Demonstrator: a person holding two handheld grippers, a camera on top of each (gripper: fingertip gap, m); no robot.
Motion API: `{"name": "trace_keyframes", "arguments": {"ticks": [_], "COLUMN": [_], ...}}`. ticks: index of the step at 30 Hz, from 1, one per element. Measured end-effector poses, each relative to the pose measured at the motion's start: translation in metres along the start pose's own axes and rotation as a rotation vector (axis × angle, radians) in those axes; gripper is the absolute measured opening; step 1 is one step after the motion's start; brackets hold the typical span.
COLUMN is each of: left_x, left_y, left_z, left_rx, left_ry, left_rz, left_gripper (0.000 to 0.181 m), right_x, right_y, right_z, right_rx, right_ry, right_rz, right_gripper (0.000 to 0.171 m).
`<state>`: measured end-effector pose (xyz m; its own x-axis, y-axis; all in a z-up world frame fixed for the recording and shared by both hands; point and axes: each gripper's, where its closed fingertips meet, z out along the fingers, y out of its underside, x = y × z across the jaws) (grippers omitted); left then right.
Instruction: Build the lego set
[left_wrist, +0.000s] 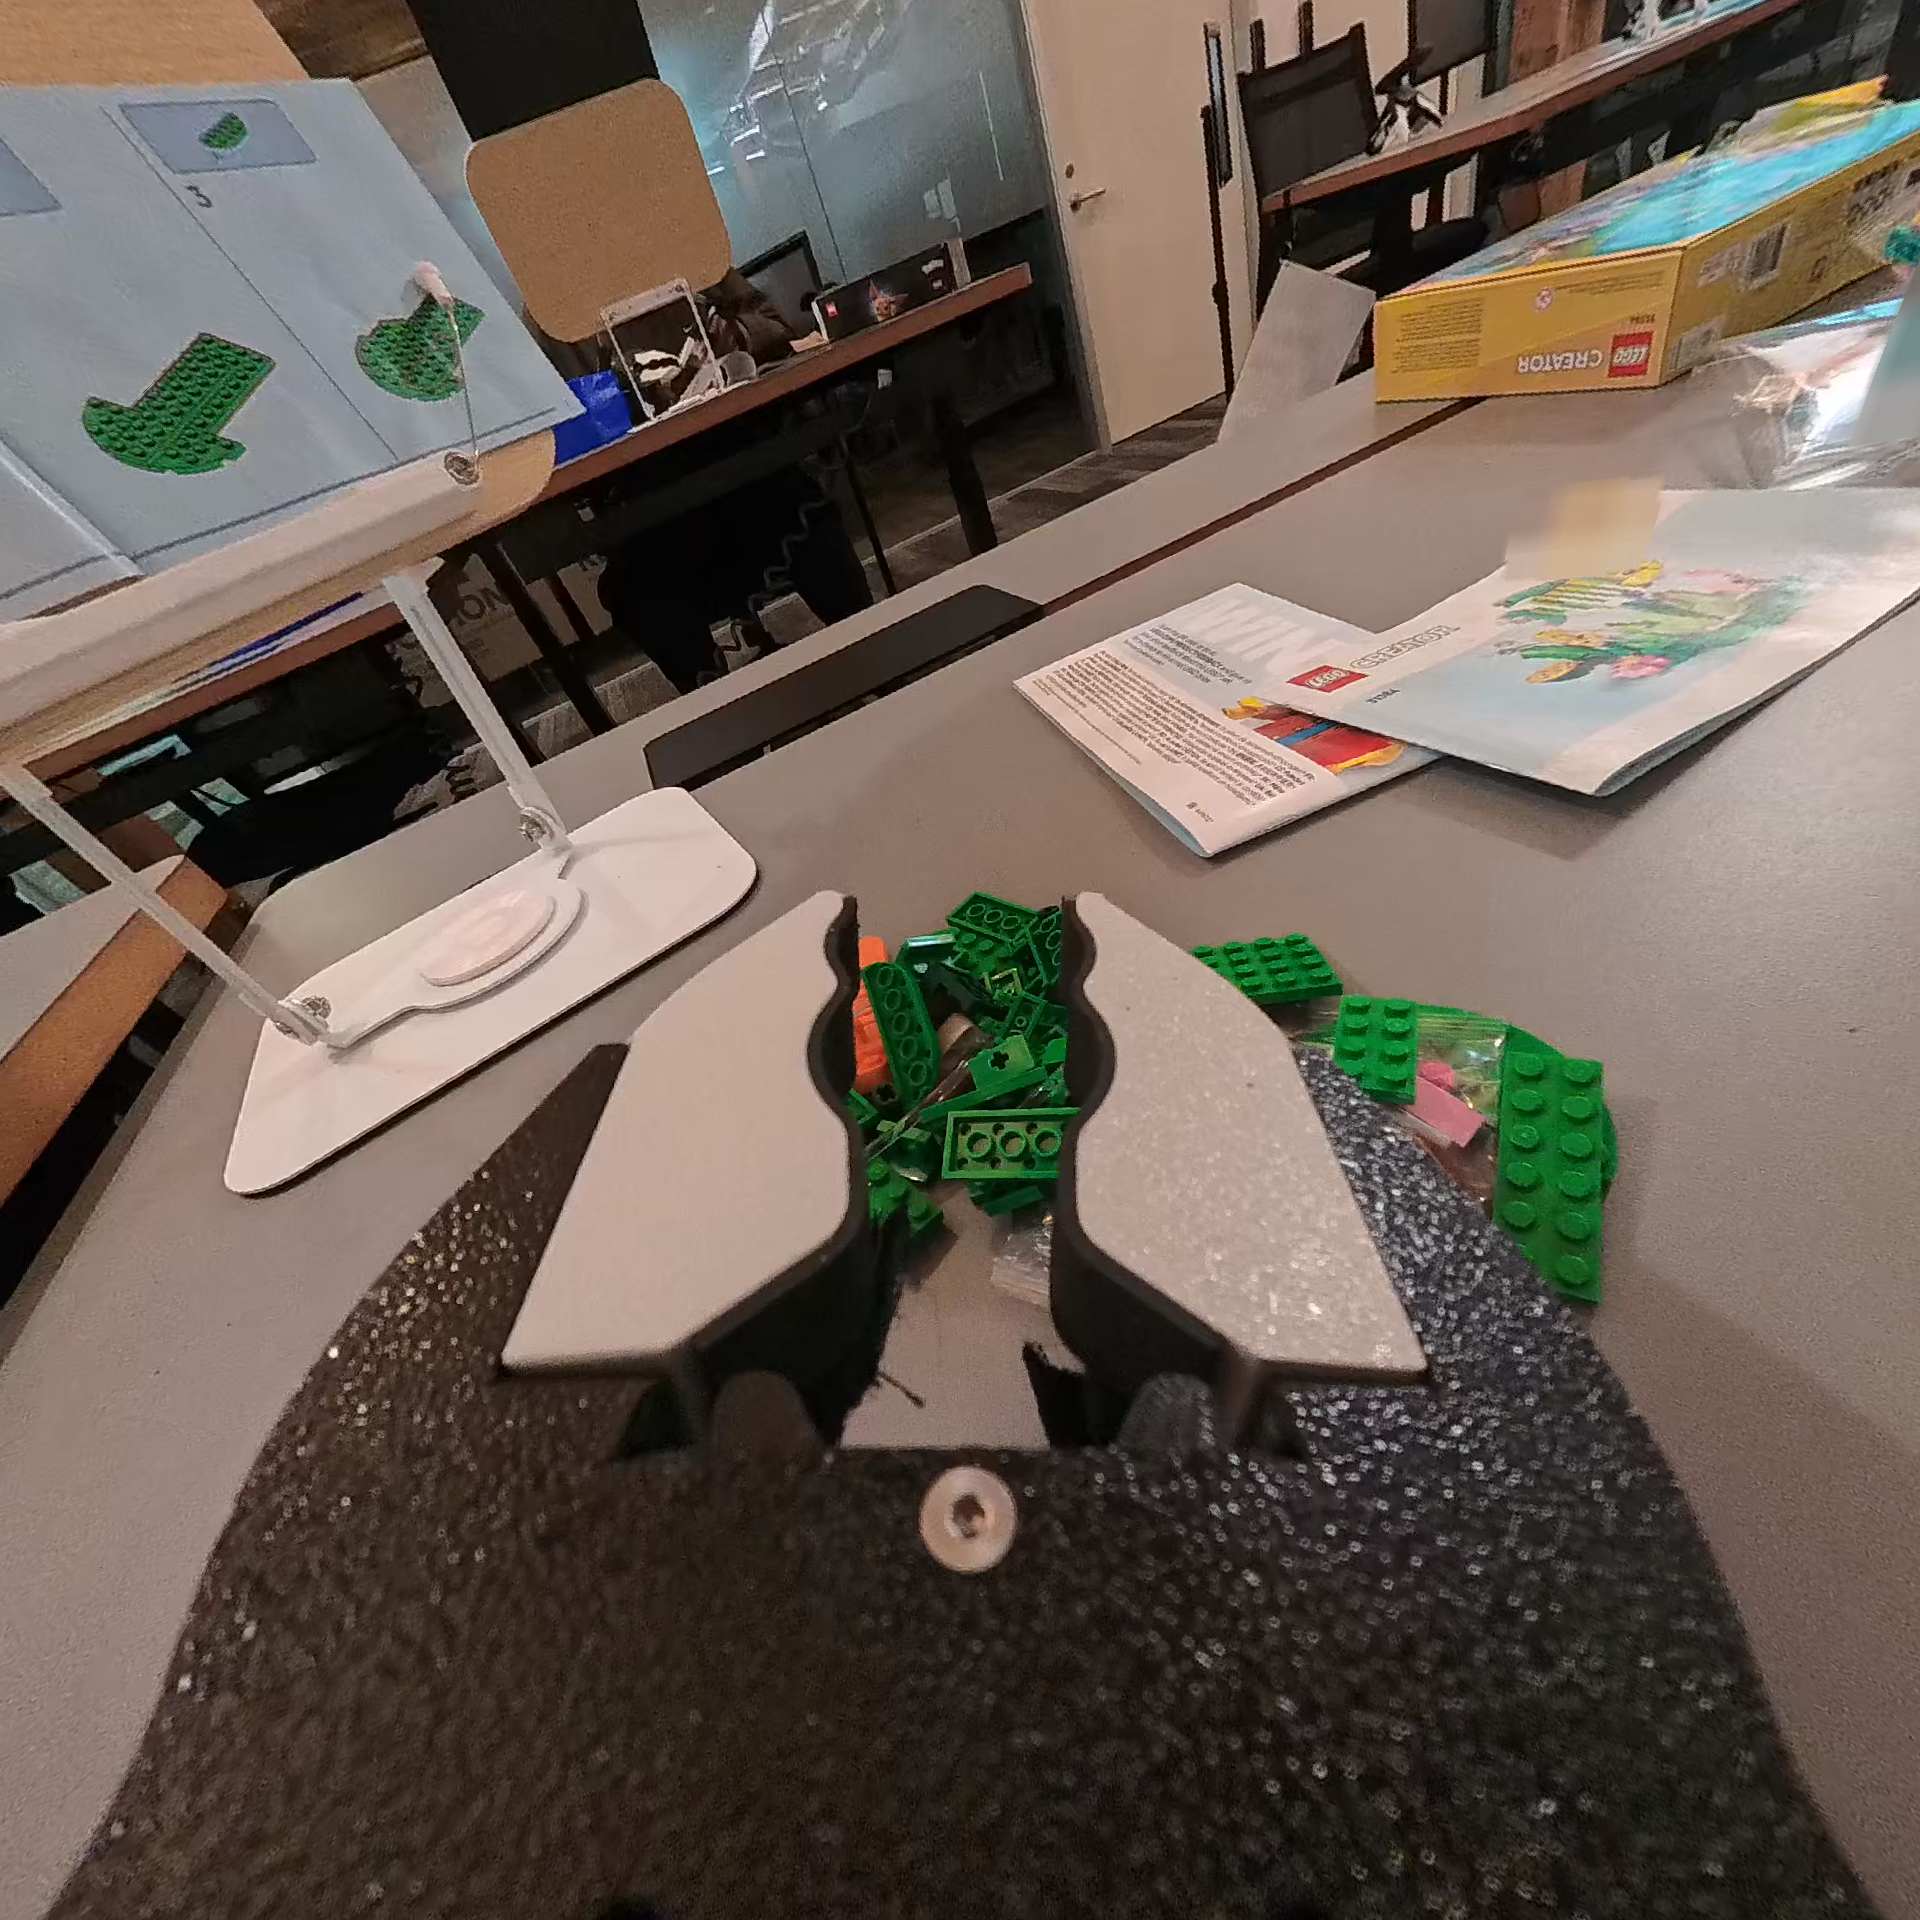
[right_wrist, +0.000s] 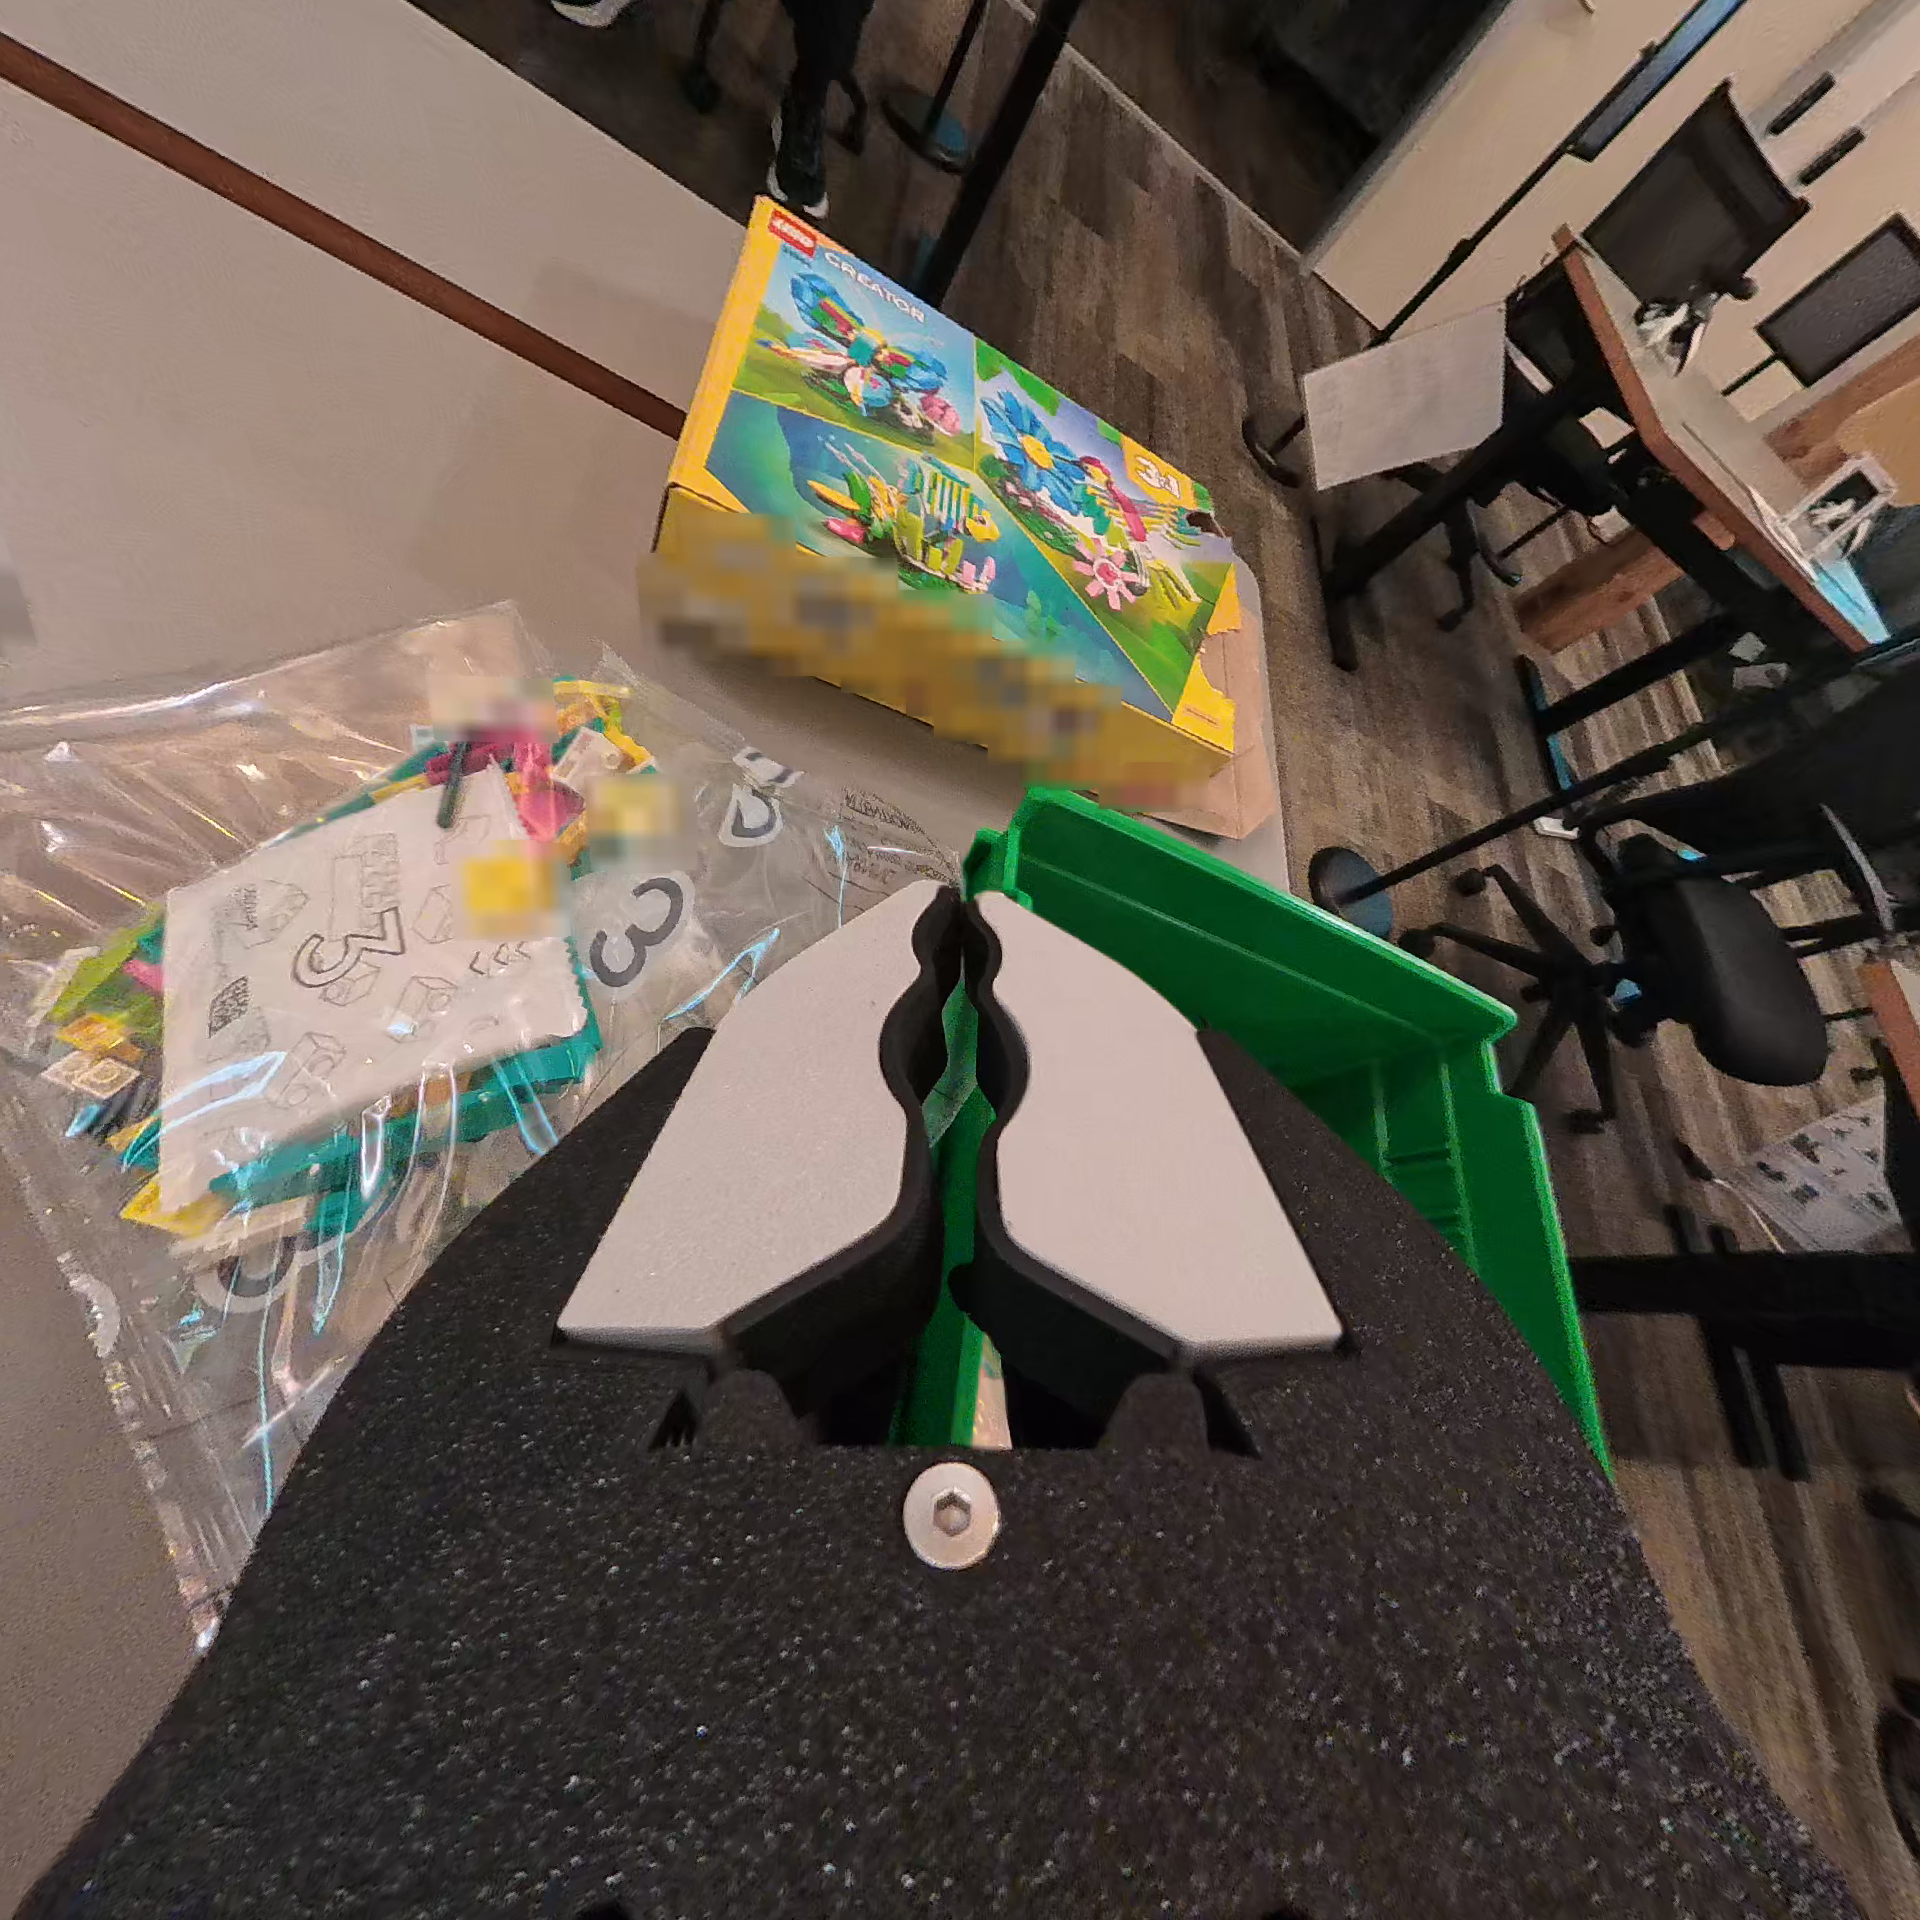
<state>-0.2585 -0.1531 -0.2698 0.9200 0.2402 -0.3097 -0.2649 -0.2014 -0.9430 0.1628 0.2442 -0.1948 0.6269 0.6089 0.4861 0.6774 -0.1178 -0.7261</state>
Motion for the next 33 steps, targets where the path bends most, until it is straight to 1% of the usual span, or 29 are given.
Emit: {"name": "trace_keyframes", "arguments": {"ticks": [1, 4, 11, 14, 18, 20, 25, 28, 30, 33], "left_x": [0.0, 0.0, 0.0, 0.001, 0.001, 0.001, 0.001, 0.001, 0.002, 0.019], "left_y": [0.0, 0.0, 0.0, 0.001, 0.001, 0.001, 0.0, 0.0, -0.001, -0.01], "left_z": [0.0, 0.0, 0.0, 0.0, 0.0, 0.0, 0.0, 0.0, -0.001, 0.002], "left_rx": [0.0, -0.001, 0.0, -0.003, -0.004, -0.005, -0.004, -0.003, -0.008, -0.023], "left_ry": [0.0, -0.001, 0.001, 0.001, 0.003, 0.002, 0.0, 0.001, 0.002, 0.061], "left_rz": [0.0, 0.003, 0.002, 0.002, 0.004, 0.005, 0.005, 0.006, 0.039, 0.143], "left_gripper": [0.036, 0.036, 0.036, 0.036, 0.036, 0.036, 0.036, 0.036, 0.037, 0.043], "right_x": [0.002, 0.01, 0.033, 0.036, 0.033, 0.026, -0.009, -0.01, -0.003, 0.007], "right_y": [0.001, 0.002, -0.005, -0.017, -0.044, -0.061, -0.104, -0.119, -0.119, -0.096], "right_z": [0.0, -0.003, -0.02, -0.033, -0.047, -0.052, -0.074, -0.083, -0.079, -0.051], "right_rx": [-0.002, 0.007, 0.074, 0.139, 0.221, 0.263, 0.385, 0.444, 0.448, 0.322], "right_ry": [0.002, 0.022, 0.133, 0.156, 0.147, 0.107, -0.043, -0.087, -0.13, -0.154], "right_rz": [0.003, 0.01, 0.002, -0.008, -0.065, -0.084, -0.132, -0.06, 0.041, 0.119], "right_gripper": [0.0, 0.0, 0.0, 0.0, 0.0, 0.0, 0.0, 0.0, 0.0, 0.0]}}
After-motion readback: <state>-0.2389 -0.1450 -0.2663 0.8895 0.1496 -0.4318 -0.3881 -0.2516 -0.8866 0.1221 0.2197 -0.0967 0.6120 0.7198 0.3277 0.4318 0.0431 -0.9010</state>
